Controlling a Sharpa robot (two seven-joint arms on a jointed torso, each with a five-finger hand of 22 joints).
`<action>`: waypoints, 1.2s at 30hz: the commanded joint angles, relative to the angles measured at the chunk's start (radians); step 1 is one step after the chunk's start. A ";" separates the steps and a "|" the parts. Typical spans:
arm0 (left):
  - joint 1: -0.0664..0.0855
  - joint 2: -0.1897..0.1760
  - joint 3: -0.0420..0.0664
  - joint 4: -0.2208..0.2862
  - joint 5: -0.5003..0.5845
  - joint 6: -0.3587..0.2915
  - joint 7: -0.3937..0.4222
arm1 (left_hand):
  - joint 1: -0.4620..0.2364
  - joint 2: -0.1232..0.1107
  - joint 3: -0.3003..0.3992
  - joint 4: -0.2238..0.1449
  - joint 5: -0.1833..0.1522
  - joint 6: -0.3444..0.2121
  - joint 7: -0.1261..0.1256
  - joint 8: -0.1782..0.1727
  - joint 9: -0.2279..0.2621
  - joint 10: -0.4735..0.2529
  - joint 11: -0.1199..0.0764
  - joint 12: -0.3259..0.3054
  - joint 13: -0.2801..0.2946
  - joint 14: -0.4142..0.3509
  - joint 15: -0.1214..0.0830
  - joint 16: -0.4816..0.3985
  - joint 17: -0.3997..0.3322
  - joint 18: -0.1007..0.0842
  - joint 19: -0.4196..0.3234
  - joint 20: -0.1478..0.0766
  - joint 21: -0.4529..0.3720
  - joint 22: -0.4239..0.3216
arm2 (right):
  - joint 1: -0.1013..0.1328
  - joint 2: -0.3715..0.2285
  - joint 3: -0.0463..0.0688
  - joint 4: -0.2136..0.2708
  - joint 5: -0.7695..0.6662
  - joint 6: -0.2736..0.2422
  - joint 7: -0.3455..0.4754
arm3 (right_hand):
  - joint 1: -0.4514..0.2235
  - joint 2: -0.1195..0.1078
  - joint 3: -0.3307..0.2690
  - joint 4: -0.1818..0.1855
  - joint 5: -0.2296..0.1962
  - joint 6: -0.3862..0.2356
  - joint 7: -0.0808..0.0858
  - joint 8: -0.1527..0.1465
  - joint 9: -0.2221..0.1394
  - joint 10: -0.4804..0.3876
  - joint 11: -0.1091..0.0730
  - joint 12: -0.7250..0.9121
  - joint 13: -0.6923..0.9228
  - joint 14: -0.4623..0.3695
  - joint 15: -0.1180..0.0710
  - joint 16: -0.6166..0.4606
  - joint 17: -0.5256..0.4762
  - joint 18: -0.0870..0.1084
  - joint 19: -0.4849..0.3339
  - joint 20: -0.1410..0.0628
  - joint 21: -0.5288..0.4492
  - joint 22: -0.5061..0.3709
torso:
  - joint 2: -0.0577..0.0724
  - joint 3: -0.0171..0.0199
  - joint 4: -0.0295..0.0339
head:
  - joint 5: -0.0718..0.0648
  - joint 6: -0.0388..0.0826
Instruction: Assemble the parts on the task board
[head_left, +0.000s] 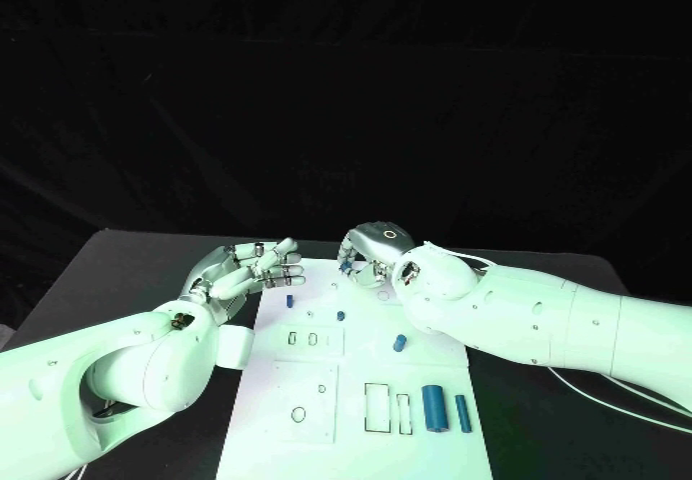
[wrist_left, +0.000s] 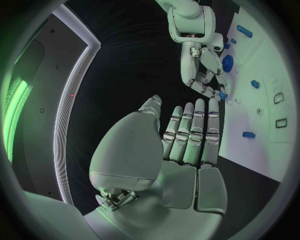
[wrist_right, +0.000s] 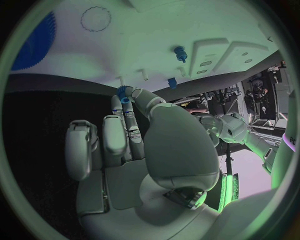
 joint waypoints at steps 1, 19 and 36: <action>0.002 0.002 0.001 0.001 0.002 0.020 0.005 | 0.010 0.001 -0.005 -0.003 -0.004 0.004 0.001 -0.006 -0.001 0.001 0.003 -0.007 -0.001 -0.001 0.001 -0.003 0.002 0.012 0.007 0.001 0.006 0.002 | -0.001 0.009 0.000 -0.010 0.001 0.002 0.002 | 0.007 0.008 0.006 0.001 0.000 -0.007 0.002 -0.005 0.001 0.010 -0.018 0.007 0.030 0.032 0.003 0.007 0.001 -0.020 0.004 -0.001 0.004 0.042 | 0.001 -0.0013 0.0003 | 0.001 -0.001; 0.004 0.004 0.001 0.002 0.002 0.020 0.006 | 0.010 0.001 -0.005 -0.003 -0.004 0.004 0.001 -0.006 -0.001 0.001 0.003 -0.007 -0.001 -0.001 0.001 -0.003 0.002 0.012 0.007 0.001 0.006 0.002 | -0.006 0.053 0.000 -0.075 0.013 0.035 0.009 | 0.003 0.007 0.009 0.003 -0.002 -0.013 0.004 -0.010 0.002 0.007 -0.016 0.004 0.031 0.032 0.004 0.012 0.004 -0.020 0.005 0.001 0.006 0.045 | 0.004 -0.0008 0.0014 | 0.004 -0.002; 0.007 0.003 0.001 0.004 0.002 0.020 0.002 | 0.010 0.001 -0.005 -0.003 -0.004 0.004 0.001 -0.006 -0.001 0.001 0.003 -0.007 -0.001 -0.001 0.001 -0.003 0.002 0.012 0.007 0.001 0.006 0.002 | -0.007 0.060 0.000 -0.078 0.020 0.061 0.020 | -0.001 0.005 0.009 0.004 -0.004 -0.015 0.005 -0.011 0.004 0.005 -0.015 0.003 0.031 0.031 0.005 0.012 0.002 -0.020 0.003 0.002 0.005 0.044 | 0.005 -0.0018 0.0019 | 0.006 -0.005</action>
